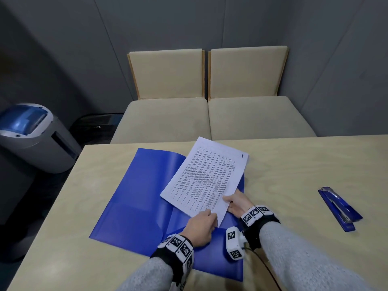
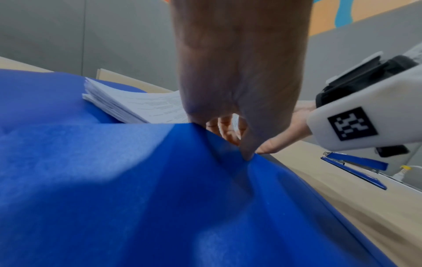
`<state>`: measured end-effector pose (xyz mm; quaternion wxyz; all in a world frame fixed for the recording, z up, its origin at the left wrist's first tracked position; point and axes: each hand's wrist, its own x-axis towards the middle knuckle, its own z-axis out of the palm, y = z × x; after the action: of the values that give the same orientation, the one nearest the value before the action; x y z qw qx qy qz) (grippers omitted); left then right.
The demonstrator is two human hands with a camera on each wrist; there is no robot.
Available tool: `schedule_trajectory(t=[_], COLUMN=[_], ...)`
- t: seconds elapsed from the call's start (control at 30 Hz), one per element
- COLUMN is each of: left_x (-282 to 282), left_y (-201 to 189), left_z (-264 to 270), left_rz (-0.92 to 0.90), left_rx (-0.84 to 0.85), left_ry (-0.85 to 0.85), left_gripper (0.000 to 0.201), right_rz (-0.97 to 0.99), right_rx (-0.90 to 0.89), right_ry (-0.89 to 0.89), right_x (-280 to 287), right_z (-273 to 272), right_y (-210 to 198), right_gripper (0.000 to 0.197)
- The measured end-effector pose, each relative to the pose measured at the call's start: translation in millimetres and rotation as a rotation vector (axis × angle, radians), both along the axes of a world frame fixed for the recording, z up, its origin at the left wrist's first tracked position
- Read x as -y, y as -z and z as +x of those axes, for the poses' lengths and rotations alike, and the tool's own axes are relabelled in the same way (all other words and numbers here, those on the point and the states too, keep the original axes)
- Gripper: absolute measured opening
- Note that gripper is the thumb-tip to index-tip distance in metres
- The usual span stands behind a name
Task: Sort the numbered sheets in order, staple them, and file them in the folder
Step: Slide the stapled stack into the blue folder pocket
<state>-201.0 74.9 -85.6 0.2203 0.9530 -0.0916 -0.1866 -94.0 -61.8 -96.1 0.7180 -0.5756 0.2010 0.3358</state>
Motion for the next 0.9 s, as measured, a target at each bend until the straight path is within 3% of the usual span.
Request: schedule_trajectory(t=[0.1, 0.2, 0.37, 0.57, 0.7, 0.77, 0.83, 0.9], left_x=[-2, -4, -3, 3, 7, 8, 5, -1], left_y=[4, 6, 10, 7, 8, 5, 7, 11], left_z=[0, 1, 2, 2, 0, -5, -12, -25], left_rz=[-0.048, -0.091, -0.154, -0.097, -0.037, 0.015, 0.104, 0.169], left_rx=[0.026, -0.058, -0.196, -0.078, -0.021, 0.071, 0.221, 0.208], left_ry=[0.023, -0.008, -0.094, -0.175, -0.153, -0.153, -0.044, 0.196], left_gripper=[0.011, 0.014, 0.012, 0.018, 0.015, 0.017, 0.034, 0.078], right_rz=[0.0, -0.01, -0.083, -0.412, -0.66, -0.743, -0.779, -0.788], right_rx=[0.009, -0.001, -0.049, -0.076, 0.037, 0.066, 0.109, 0.126], right_ry=[0.008, 0.002, -0.162, -0.474, -0.739, -0.754, -0.702, -0.639], right_x=[-1, -2, 1, 18, 23, 14, 8, 5], right_z=[-1, -2, -6, -1, 16, 9, 3, 1], right_y=[0, 1, 5, 0, 29, 9, -3, -2], right_gripper=[0.044, 0.044, 0.046, 0.043, 0.04, 0.027, 0.012, 0.012])
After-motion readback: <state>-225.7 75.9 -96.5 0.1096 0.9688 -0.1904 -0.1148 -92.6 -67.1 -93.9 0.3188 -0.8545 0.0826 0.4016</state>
